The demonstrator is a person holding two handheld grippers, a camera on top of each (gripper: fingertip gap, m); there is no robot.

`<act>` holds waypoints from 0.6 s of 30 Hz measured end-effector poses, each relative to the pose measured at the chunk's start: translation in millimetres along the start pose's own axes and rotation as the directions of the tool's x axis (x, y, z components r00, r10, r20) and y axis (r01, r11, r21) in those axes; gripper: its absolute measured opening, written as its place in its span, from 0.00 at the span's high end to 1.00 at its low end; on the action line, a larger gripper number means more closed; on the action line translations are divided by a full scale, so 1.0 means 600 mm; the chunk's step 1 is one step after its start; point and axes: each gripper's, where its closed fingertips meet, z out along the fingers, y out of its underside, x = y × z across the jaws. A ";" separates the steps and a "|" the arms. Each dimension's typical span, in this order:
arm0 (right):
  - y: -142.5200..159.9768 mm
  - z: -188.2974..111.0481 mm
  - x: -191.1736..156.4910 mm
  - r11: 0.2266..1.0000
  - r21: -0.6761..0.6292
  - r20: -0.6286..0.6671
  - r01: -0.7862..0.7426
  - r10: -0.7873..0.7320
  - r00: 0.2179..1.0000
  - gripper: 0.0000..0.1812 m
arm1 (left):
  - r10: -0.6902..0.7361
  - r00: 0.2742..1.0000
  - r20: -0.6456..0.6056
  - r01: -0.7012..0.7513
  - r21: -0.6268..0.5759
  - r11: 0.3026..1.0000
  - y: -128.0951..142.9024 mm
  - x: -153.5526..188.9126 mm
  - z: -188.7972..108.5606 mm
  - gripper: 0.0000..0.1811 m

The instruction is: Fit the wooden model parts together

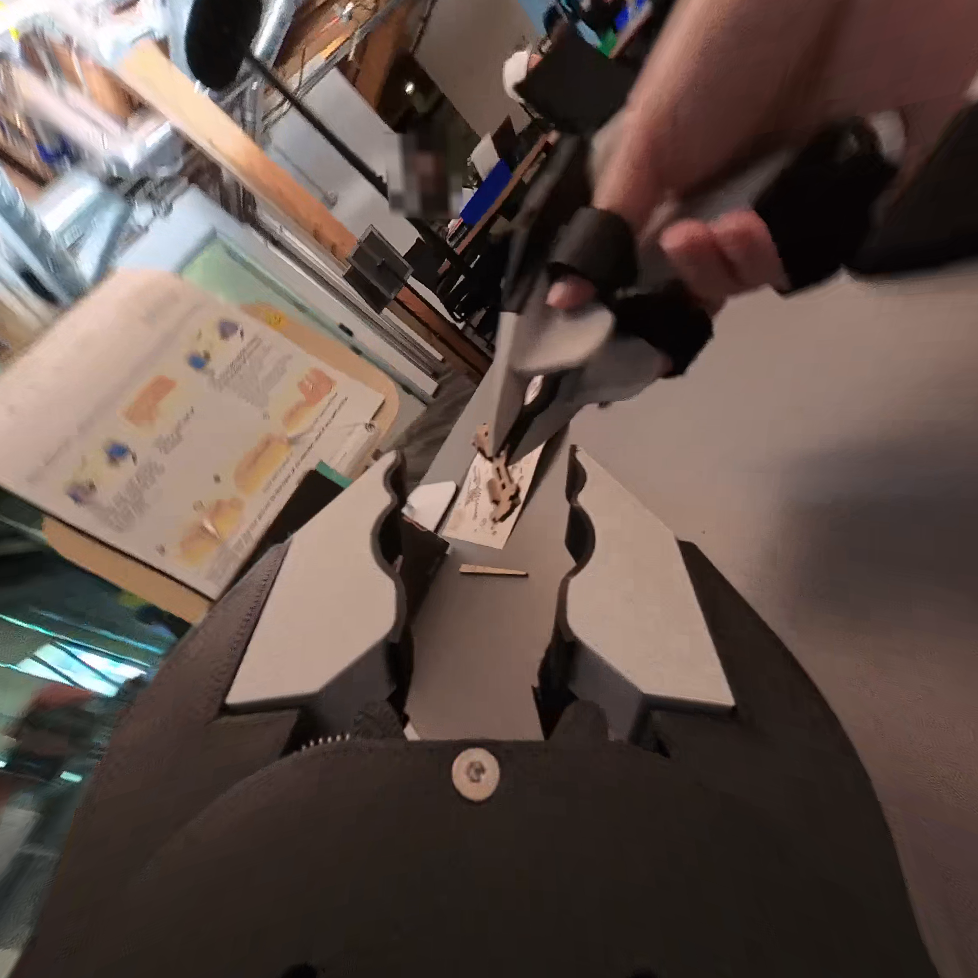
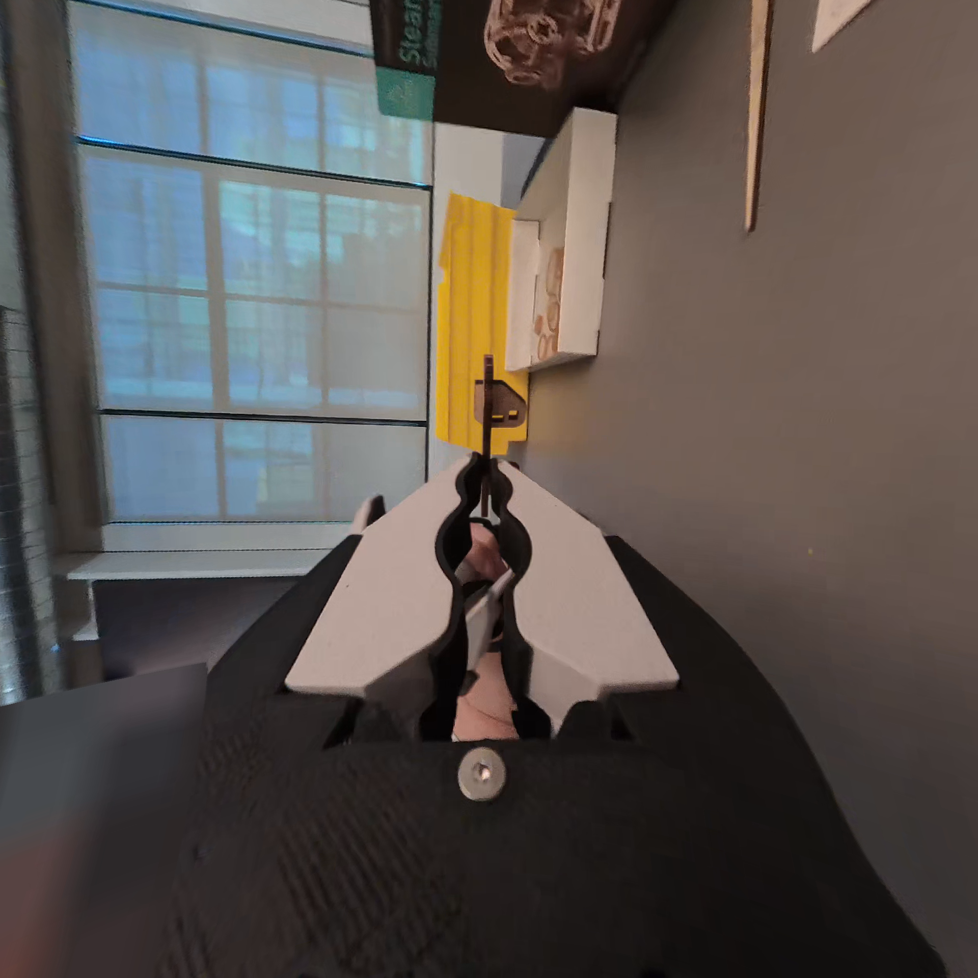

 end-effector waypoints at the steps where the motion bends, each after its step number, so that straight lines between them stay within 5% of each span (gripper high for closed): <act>1: 0.005 -0.004 -0.003 1.000 0.002 -0.007 -0.007 0.007 1.000 1.00 | 0.093 0.996 -0.002 -0.093 -0.017 0.996 0.001 0.014 0.004 0.72; 6: 0.026 -0.030 -0.005 1.000 -0.001 -0.052 0.021 -0.021 0.998 1.00 | 0.279 0.955 0.097 -0.270 -0.098 0.958 0.002 0.020 0.015 0.84; 12: 0.030 -0.049 0.001 0.999 0.009 -0.035 -0.039 0.039 0.999 1.00 | 0.475 0.878 0.059 -0.472 -0.065 0.879 -0.014 0.058 0.022 1.00; 18: 0.024 -0.062 -0.005 0.999 -0.006 0.070 -0.044 0.044 0.997 0.92 | 0.397 0.915 0.071 -0.391 -0.085 0.916 -0.029 0.052 0.033 1.00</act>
